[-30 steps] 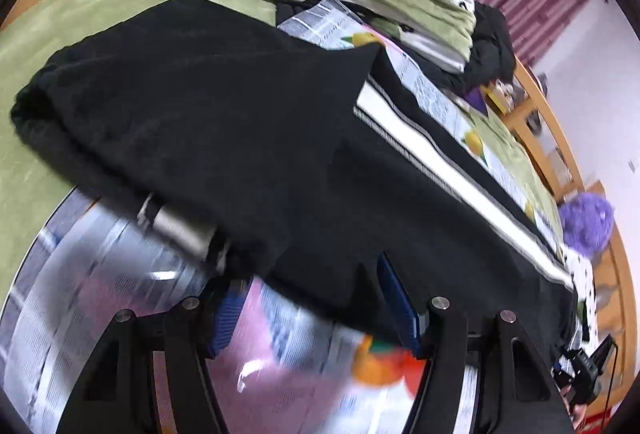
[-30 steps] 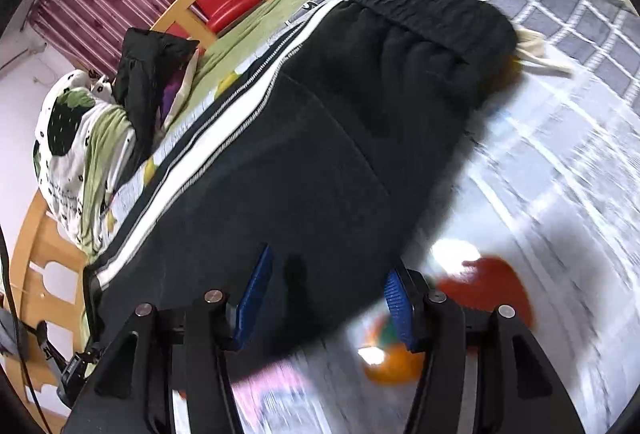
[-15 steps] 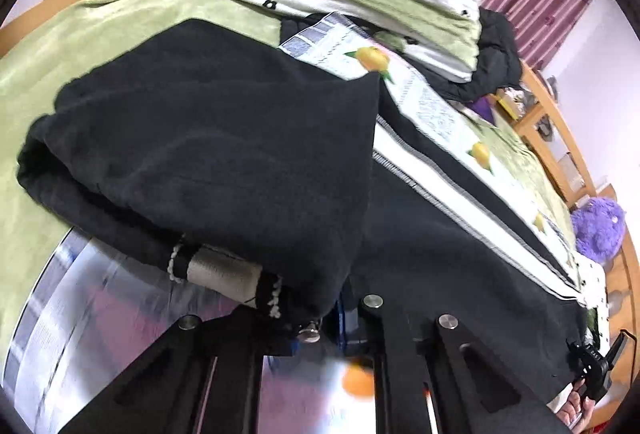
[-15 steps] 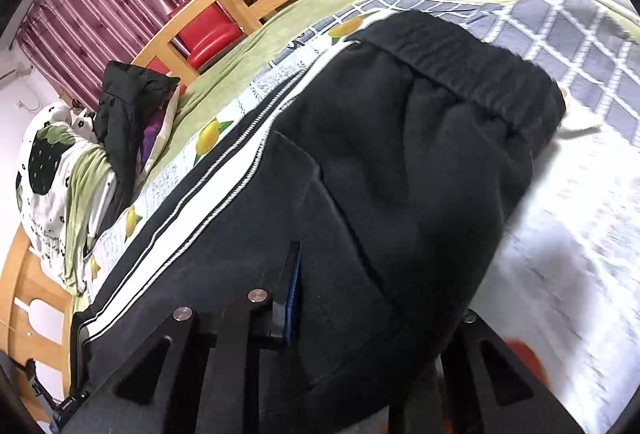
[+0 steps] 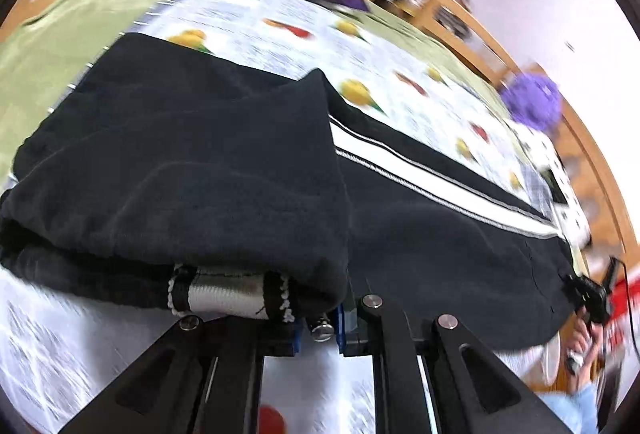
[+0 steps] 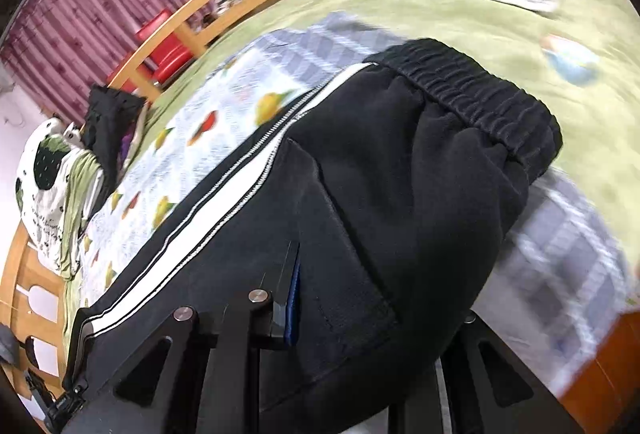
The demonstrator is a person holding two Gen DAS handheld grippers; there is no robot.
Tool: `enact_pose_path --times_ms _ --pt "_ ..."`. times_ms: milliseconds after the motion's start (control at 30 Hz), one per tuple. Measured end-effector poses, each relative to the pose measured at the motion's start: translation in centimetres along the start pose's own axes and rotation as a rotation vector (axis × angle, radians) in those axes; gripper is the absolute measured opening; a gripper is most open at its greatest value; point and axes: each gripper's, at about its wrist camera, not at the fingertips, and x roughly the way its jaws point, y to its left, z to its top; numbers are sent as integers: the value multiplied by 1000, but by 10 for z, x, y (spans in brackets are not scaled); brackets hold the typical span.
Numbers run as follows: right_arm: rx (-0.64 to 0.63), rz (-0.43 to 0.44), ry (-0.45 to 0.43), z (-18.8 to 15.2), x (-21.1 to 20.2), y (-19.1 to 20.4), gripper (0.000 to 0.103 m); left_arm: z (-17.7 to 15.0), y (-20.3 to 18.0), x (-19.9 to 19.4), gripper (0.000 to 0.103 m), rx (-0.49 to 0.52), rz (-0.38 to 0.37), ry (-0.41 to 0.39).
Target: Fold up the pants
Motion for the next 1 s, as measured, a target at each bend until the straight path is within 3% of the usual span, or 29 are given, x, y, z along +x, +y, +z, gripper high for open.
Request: enact_pose_path --times_ms 67,167,200,367,433,500,567,667,733,767,800,833,900,1000 --pt "35 -24 3 -3 -6 -21 24 -13 -10 2 14 44 -5 12" --pt "63 -57 57 -13 -6 -39 37 -28 -10 1 18 76 52 56" --pt "51 -69 63 -19 -11 -41 41 -31 -6 -2 20 76 59 70" --pt "-109 -181 24 -44 -65 -24 41 -56 0 -44 27 131 78 46" --pt "-134 -185 3 -46 -82 -9 44 -57 -1 -59 36 160 95 5" --pt "-143 -173 -18 -44 -90 9 45 -54 -5 -66 58 179 103 -38" --pt "-159 -119 -28 -37 -88 42 45 -47 -9 -65 61 185 121 -77" --pt "-201 -43 -22 -35 -83 89 45 -36 -17 -45 61 193 122 -57" --pt "-221 -10 -17 -37 -77 118 45 -32 -21 -26 61 205 202 -55" --pt "-228 3 -10 -38 -74 131 45 -30 -21 -20 50 210 231 -53" --pt "-234 13 1 -39 -68 146 45 -27 -18 -14 16 208 268 -62" --pt "-244 19 14 -42 -63 159 45 -23 -9 -15 9 181 254 -77" --pt "-276 24 24 -51 -56 181 45 -8 7 -25 9 113 201 -140" --pt "-343 30 20 -66 -47 211 45 26 24 -38 9 83 265 -215"
